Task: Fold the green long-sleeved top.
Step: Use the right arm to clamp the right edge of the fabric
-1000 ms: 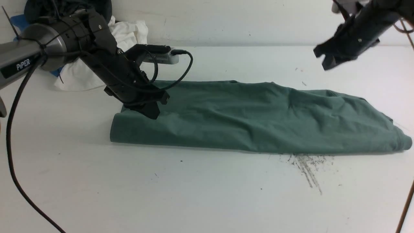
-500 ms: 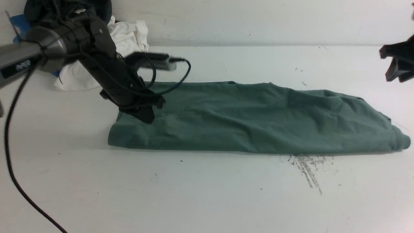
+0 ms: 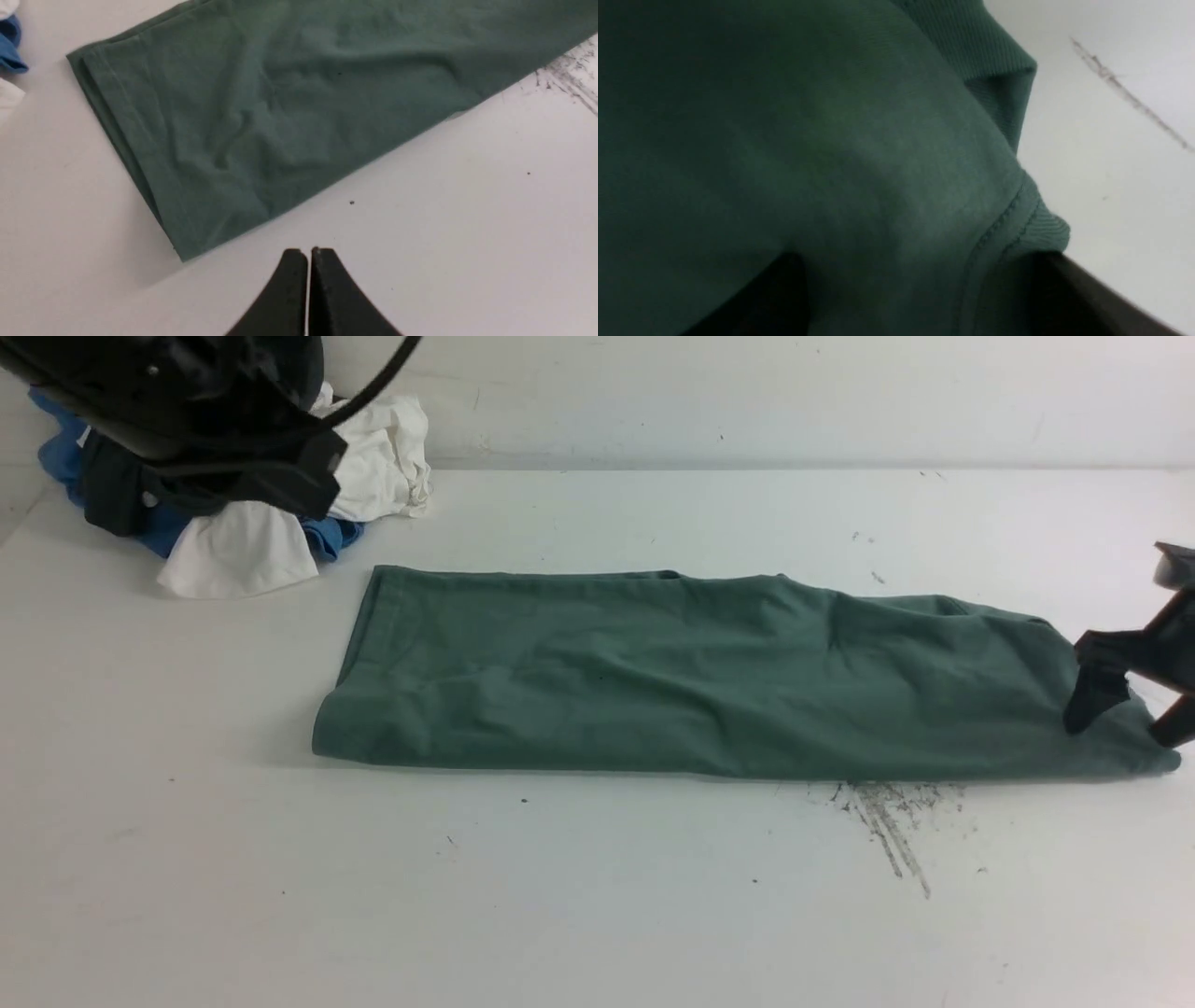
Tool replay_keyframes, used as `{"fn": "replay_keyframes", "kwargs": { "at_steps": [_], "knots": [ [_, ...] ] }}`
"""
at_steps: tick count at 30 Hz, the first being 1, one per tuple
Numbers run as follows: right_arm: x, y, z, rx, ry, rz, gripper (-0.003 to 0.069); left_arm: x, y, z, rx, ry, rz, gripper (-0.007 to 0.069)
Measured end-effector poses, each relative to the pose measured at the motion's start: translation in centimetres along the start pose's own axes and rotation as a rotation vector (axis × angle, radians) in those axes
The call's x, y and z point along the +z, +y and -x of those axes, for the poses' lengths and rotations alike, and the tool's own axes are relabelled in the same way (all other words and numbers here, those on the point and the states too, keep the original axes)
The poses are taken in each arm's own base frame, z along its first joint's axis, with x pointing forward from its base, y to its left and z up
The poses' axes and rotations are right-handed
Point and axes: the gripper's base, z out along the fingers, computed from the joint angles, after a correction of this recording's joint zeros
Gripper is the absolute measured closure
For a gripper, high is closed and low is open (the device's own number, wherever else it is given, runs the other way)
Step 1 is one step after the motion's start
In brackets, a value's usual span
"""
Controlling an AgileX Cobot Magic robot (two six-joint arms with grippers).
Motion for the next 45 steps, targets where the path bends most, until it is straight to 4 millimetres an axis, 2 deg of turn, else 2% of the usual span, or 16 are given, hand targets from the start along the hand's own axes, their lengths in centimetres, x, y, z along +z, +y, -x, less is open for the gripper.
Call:
{"fn": "replay_keyframes", "kwargs": {
  "at_steps": [6,7,8,9,11,13,14,15,20,25,29,32,34,38,39,45],
  "knots": [
    [0.3,0.2,0.2,0.016,-0.012,0.029,0.0313,-4.7,-2.2,-4.8,0.041,-0.059,0.087,0.0631],
    [0.3,0.1,0.2,0.015,-0.012,0.028,0.0313,-4.9,-2.3,-5.0,0.041,-0.061,0.088,0.0631],
    [0.2,0.1,0.3,0.012,-0.012,0.021,0.0373,-5.6,-2.7,-6.7,0.054,-0.062,0.127,0.0631],
    [0.2,0.1,0.3,0.01,-0.01,0.019,0.0378,-5.7,-2.8,-6.9,0.055,-0.064,0.128,0.0631],
    [0.0,0.0,0.3,0.007,-0.007,0.004,0.0403,-6.0,-2.9,-9.0,0.056,-0.059,0.18,0.0631],
    [-0.6,0.0,0.5,0.002,-0.01,-0.007,0.0382,-5.6,-3.0,-10.9,0.034,-0.049,0.219,0.0631],
    [-0.8,0.0,0.6,0.0,-0.014,-0.008,0.0378,-5.6,-2.9,-11.1,0.032,-0.046,0.225,0.0631],
    [-1.6,0.0,0.7,-0.008,-0.024,-0.019,0.0331,-4.7,-2.8,-12.7,0.006,-0.022,0.245,0.0631],
    [-3.4,-0.1,0.7,0.002,-0.042,-0.044,0.0179,-1.4,-2.3,-16.4,-0.063,0.1,0.272,0.0631],
    [-3.6,-1.3,0.5,0.041,-0.037,-0.049,0.0078,0.7,-2.1,-18.3,-0.089,0.134,0.274,0.0631],
    [-2.6,-2.3,0.4,0.096,-0.017,-0.049,0.0071,1.2,-1.9,-18.3,-0.093,0.078,0.282,0.0631],
    [-0.6,-2.5,0.4,0.126,0.024,-0.027,0.0096,1.4,-1.9,-18.1,-0.096,0.038,0.288,0.0631],
    [-0.1,-2.5,0.4,0.134,0.03,-0.016,0.0117,1.4,-1.8,-18.1,-0.097,0.032,0.288,0.0631],
    [0.1,-2.0,0.6,0.152,0.023,0.049,0.0232,1.4,-1.8,-18.0,-0.099,0.026,0.288,0.0631],
    [0.2,-1.9,0.6,0.151,0.023,0.051,0.0239,1.4,-1.8,-18.0,-0.099,0.026,0.288,0.0631],
    [0.4,-1.5,0.7,0.088,0.026,0.057,0.0557,1.4,-1.9,-18.1,-0.1,0.037,0.285,0.0631]
  ]
}}
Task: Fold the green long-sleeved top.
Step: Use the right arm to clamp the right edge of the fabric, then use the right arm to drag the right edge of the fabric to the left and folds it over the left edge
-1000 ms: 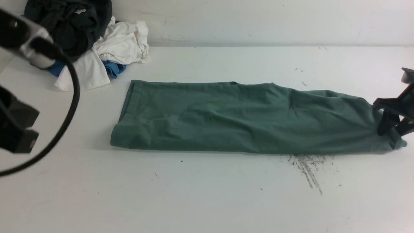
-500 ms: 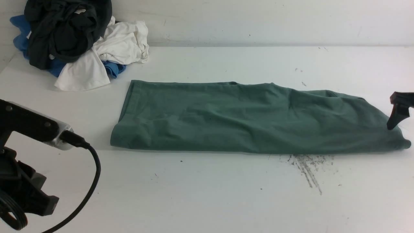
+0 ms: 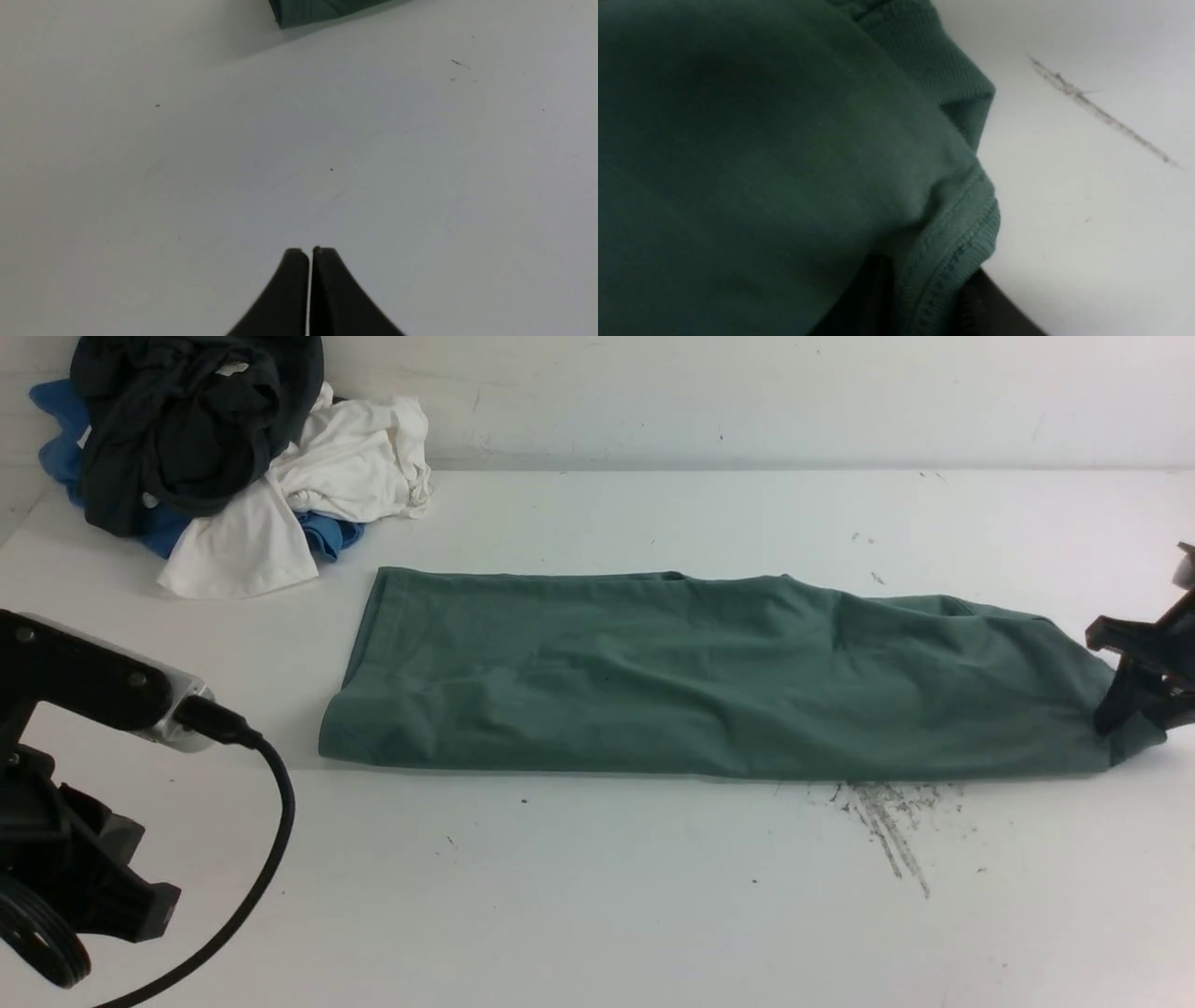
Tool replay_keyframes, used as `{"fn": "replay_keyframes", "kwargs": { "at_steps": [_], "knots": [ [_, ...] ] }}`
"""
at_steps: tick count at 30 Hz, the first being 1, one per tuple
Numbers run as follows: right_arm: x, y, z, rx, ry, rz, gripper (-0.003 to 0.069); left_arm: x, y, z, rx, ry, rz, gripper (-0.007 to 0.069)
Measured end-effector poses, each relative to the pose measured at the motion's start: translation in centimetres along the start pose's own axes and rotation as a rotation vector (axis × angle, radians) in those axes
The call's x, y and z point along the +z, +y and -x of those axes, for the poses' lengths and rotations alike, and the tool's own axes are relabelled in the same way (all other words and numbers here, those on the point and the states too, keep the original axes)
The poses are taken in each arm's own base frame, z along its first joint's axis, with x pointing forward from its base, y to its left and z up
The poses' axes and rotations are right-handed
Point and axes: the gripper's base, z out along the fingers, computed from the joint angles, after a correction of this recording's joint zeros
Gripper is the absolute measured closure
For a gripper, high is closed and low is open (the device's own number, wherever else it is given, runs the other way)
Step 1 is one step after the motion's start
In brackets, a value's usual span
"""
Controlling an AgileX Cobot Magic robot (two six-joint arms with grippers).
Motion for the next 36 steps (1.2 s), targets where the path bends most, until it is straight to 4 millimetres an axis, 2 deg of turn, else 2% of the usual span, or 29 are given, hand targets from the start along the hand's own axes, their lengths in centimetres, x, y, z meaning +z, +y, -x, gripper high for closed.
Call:
{"fn": "replay_keyframes", "kwargs": {
  "at_steps": [2,5,7,8,9,10,11,12,14,15,16,17,18,22,23,24,26,28,30,31,32,33,34,36],
  "knots": [
    [-0.3,0.0,0.0,-0.028,-0.001,-0.036,0.062,0.0,0.0,-0.1,0.0,0.015,-0.003,0.0631],
    [-1.6,-0.5,-0.1,-0.07,-0.008,-0.164,0.0637,0.0,0.0,-0.2,0.0,0.019,-0.003,0.0631],
    [-3.9,-1.3,0.1,-0.074,-0.048,-0.301,0.0637,0.0,-0.1,-0.2,-0.003,0.018,-0.007,0.0631],
    [-5.8,-1.7,0.2,-0.066,-0.089,-0.386,0.0638,0.0,-0.1,-0.2,-0.01,0.017,-0.012,0.0631],
    [-6.4,-1.6,0.2,-0.065,-0.105,-0.396,0.0638,0.0,-0.1,-0.2,-0.013,0.017,-0.014,0.0631],
    [-9.2,-1.4,0.2,-0.045,-0.178,-0.442,0.0638,0.0,-0.2,-0.1,-0.025,0.011,-0.024,0.0631],
    [-9.9,-1.2,0.2,-0.044,-0.197,-0.442,0.0638,0.0,-0.2,-0.1,-0.029,0.01,-0.027,0.0631],
    [-12.4,0.0,0.0,-0.041,-0.264,-0.424,0.0638,0.0,-0.4,0.0,-0.044,0.002,-0.04,0.0631],
    [-14.8,2.5,-0.6,-0.062,-0.33,-0.362,0.0638,0.0,-0.5,0.1,-0.058,-0.004,-0.053,0.0631],
    [-15.6,4.1,-0.9,-0.089,-0.352,-0.32,0.0638,0.0,-0.5,0.1,-0.063,-0.006,-0.058,0.0631],
    [-15.5,4.5,-0.9,-0.1,-0.35,-0.312,0.0638,0.0,-0.5,0.1,-0.063,-0.006,-0.058,0.0631],
    [-16.2,7.4,-1.5,-0.152,-0.372,-0.245,0.0638,0.0,-0.6,0.1,-0.068,-0.01,-0.063,0.0631],
    [-16.3,9.3,-1.9,-0.192,-0.378,-0.208,0.0638,0.0,-0.6,0.1,-0.07,-0.011,-0.064,0.0631],
    [-15.1,19.2,-4.3,-0.397,-0.372,-0.002,0.0639,0.0,-0.6,0.2,-0.072,-0.018,-0.065,0.0631],
    [-14.3,22.2,-5.2,-0.456,-0.373,0.059,0.0638,0.0,-0.6,0.2,-0.072,-0.019,-0.065,0.0631],
    [-14.0,23.2,-5.6,-0.473,-0.374,0.082,0.0638,0.0,-0.6,0.2,-0.072,-0.019,-0.065,0.0631],
    [-11.9,29.0,-7.7,-0.578,-0.378,0.181,0.0638,0.0,-0.6,0.2,-0.072,-0.019,-0.065,0.0631],
    [-9.3,32.7,-9.1,-0.637,-0.376,0.236,0.0638,0.0,-0.6,0.2,-0.072,-0.019,-0.065,0.0631],
    [-6.8,34.8,-9.9,-0.663,-0.361,0.264,0.0638,0.0,-0.6,0.2,-0.074,-0.019,-0.067,0.0631],
    [-4.2,36.5,-10.8,-0.682,-0.337,0.282,0.0638,0.0,-0.6,0.2,-0.075,-0.019,-0.067,0.0631],
    [-2.7,37.3,-11.3,-0.691,-0.319,0.288,0.0638,0.0,-0.6,0.2,-0.075,-0.019,-0.068,0.0631],
    [-2.3,37.7,-11.5,-0.696,-0.316,0.294,0.0638,0.0,-0.6,0.2,-0.075,-0.018,-0.068,0.0631],
    [0.7,38.7,-12.4,-0.709,-0.278,0.292,0.0638,0.0,-0.6,0.2,-0.075,-0.018,-0.068,0.0631],
    [2.3,39.2,-12.9,-0.715,-0.258,0.291,0.0638,0.0,-0.6,0.2,-0.075,-0.018,-0.068,0.0631]
  ]
}}
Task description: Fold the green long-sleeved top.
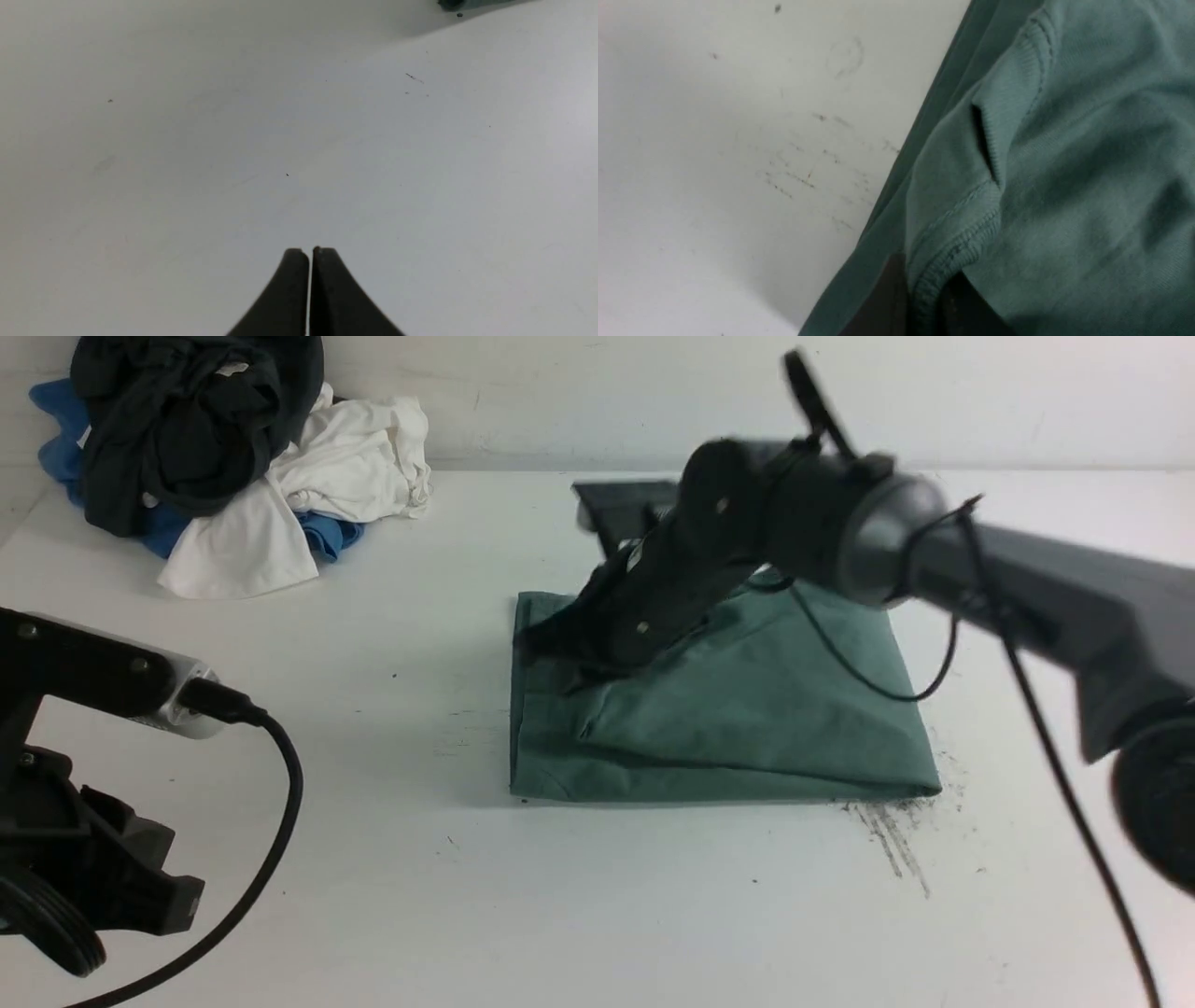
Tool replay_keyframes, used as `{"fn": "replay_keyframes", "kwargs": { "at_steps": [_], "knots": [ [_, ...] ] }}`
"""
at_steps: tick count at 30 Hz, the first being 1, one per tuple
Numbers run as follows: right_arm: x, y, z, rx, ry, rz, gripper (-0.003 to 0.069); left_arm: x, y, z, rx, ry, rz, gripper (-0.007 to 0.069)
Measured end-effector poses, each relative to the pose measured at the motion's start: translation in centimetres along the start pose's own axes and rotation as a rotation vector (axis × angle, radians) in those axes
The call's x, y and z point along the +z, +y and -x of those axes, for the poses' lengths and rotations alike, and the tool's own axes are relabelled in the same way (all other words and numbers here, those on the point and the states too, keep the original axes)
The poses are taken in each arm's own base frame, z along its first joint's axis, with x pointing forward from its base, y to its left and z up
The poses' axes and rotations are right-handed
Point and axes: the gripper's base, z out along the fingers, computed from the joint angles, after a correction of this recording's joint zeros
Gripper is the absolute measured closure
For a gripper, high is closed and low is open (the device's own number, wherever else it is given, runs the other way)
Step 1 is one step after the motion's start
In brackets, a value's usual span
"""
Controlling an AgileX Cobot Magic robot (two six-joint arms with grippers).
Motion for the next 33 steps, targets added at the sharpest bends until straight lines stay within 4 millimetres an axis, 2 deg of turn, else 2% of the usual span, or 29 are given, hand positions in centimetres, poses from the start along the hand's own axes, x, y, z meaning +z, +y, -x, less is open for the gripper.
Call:
{"fn": "replay_keyframes", "kwargs": {
  "at_steps": [1,3,8,13,18,20,23,26,28,30,32,33],
  "knots": [
    [1.4,0.4,-0.5,0.003,0.012,0.01,0.0638,0.0,0.0,0.0,-0.002,0.0,-0.002,0.0631],
    [1.9,0.5,-0.7,0.016,0.012,0.02,0.0638,0.0,0.0,0.0,-0.002,0.0,-0.002,0.0631],
    [1.0,1.2,0.3,0.013,-0.044,0.082,0.0626,0.1,-0.1,-0.2,-0.006,0.005,-0.006,0.0631],
    [0.3,2.0,1.1,-0.004,-0.095,0.143,0.0554,0.5,-0.2,-0.6,-0.019,0.019,-0.017,0.0631],
    [0.1,1.8,1.8,-0.032,-0.159,0.128,0.0358,0.6,-0.2,-0.7,-0.021,0.018,-0.019,0.0631],
    [-0.7,1.7,2.3,-0.036,-0.172,0.129,0.0298,0.6,-0.2,-0.7,-0.021,0.018,-0.019,0.0631],
    [-3.0,1.5,3.4,-0.065,-0.19,0.125,0.0239,0.6,-0.2,-0.7,-0.021,0.018,-0.019,0.0631],
    [-4.8,1.2,4.0,-0.104,-0.172,0.108,0.0239,0.6,-0.2,-0.6,-0.024,0.009,-0.02,0.0631],
    [-5.0,1.0,3.8,-0.118,-0.142,0.1,0.0256,0.6,-0.2,-0.5,-0.027,0.0,-0.021,0.0631],
    [-4.2,0.8,3.1,-0.124,-0.074,0.102,0.0306,0.6,-0.2,-0.4,-0.033,-0.013,-0.024,0.0631],
    [-1.6,1.1,1.7,-0.09,0.032,0.157,0.0405,0.6,-0.2,-0.4,-0.035,-0.014,-0.026,0.0631],
    [-1.3,1.0,1.6,-0.088,0.04,0.157,0.0413,0.6,-0.2,-0.4,-0.035,-0.014,-0.026,0.0631]
  ]
}}
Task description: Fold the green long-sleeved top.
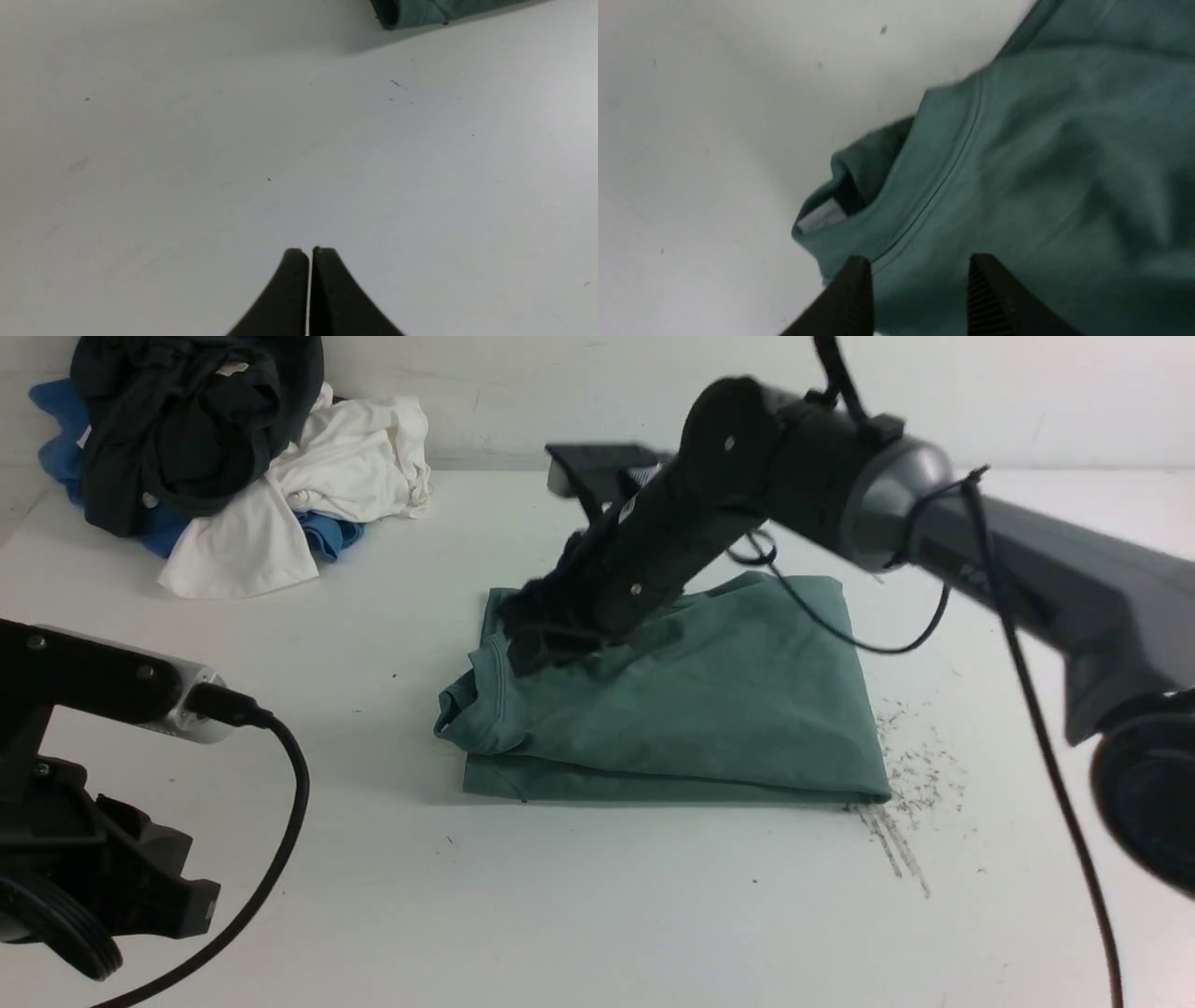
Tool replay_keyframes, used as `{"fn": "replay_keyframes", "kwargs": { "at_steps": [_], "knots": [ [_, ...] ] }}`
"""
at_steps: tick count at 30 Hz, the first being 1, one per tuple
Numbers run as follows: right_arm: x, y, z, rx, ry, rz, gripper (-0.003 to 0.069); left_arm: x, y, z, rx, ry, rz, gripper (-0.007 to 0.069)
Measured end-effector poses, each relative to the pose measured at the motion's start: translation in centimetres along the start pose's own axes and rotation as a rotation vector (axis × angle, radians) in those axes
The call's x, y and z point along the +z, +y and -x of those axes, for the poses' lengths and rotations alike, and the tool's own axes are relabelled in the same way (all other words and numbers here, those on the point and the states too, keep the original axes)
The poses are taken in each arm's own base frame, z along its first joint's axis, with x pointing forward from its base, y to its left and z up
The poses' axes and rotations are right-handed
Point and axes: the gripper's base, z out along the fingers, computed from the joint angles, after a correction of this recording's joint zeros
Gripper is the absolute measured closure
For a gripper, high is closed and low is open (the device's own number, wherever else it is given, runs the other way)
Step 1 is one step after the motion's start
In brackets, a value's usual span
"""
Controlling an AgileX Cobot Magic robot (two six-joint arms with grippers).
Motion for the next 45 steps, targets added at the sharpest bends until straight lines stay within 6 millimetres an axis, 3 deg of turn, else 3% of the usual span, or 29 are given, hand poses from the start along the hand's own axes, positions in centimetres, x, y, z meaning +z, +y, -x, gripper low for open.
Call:
{"fn": "replay_keyframes", "kwargs": {
  "at_steps": [1,2,5,9,12,13,14,17,18,19,21,23,25,28,30,34,37,42,45],
  "knots": [
    [2.2,0.5,-0.9,0.016,0.046,0.057,0.0496,0.0,0.0,0.0,-0.002,0.0,-0.001,0.0631],
    [3.5,0.7,-1.4,0.016,0.067,0.081,0.0533,0.0,0.0,0.0,-0.002,0.0,-0.001,0.0631],
    [5.8,1.9,-2.2,-0.036,0.08,0.128,0.0631,0.0,0.0,0.0,-0.002,0.0,-0.002,0.0631],
    [5.1,3.1,-1.1,-0.11,0.028,0.132,0.0666,-0.3,-0.1,-0.1,0.002,-0.006,-0.003,0.0631],
    [-0.5,3.3,1.9,-0.254,-0.041,0.036,0.067,-2.6,-0.4,-0.4,0.063,-0.109,0.005,0.0631],
    [-0.9,3.4,2.2,-0.264,-0.051,0.027,0.067,-2.8,-0.4,-0.5,0.07,-0.116,0.005,0.0631],
    [-4.0,3.2,3.3,-0.324,-0.075,-0.041,0.067,-3.8,-0.5,-0.8,0.096,-0.169,0.013,0.0631],
    [-9.9,1.9,4.5,-0.353,-0.105,-0.205,0.067,-6.3,-0.8,-2.2,0.152,-0.344,0.043,0.0631],
    [-10.1,1.7,4.5,-0.347,-0.105,-0.214,0.0671,-6.3,-0.8,-2.2,0.152,-0.344,0.043,0.0631],
    [-11.4,0.3,4.5,-0.286,-0.106,-0.269,0.0672,-6.9,-0.9,-2.9,0.16,-0.418,0.056,0.0631],
    [-11.5,-2.1,4.0,-0.176,-0.087,-0.31,0.0671,-7.3,-0.9,-4.1,0.167,-0.499,0.073,0.0631],
    [-10.2,-3.8,3.2,-0.117,-0.036,-0.316,0.0671,-7.6,-0.9,-4.9,0.172,-0.564,0.087,0.0631],
    [-7.1,-5.3,1.7,-0.075,0.053,-0.28,0.0671,-8.0,-0.9,-6.2,0.172,-0.684,0.111,0.0631],
    [-2.1,-5.7,0.2,-0.084,0.126,-0.219,0.0671,-7.9,-0.9,-7.6,0.174,-0.779,0.133,0.0631],
    [-0.1,-5.8,0.1,-0.095,0.097,-0.212,0.0671,-7.7,-0.8,-8.2,0.176,-0.814,0.142,0.0631],
    [2.0,-6.4,0.0,-0.099,0.052,-0.223,0.0671,-7.3,-0.8,-8.8,0.176,-0.855,0.153,0.0631],
    [2.1,-6.7,-0.2,-0.098,0.067,-0.238,0.0673,-7.2,-0.7,-8.8,0.178,-0.868,0.159,0.0631],
    [-1.7,-5.2,0.9,-0.16,0.05,-0.258,0.0673,-7.4,-0.7,-8.6,0.178,-0.89,0.165,0.0631],
    [-8.7,-2.6,2.7,-0.232,-0.057,-0.3,0.0673,-7.5,-0.7,-8.6,0.177,-0.901,0.168,0.0631]
  ]
}}
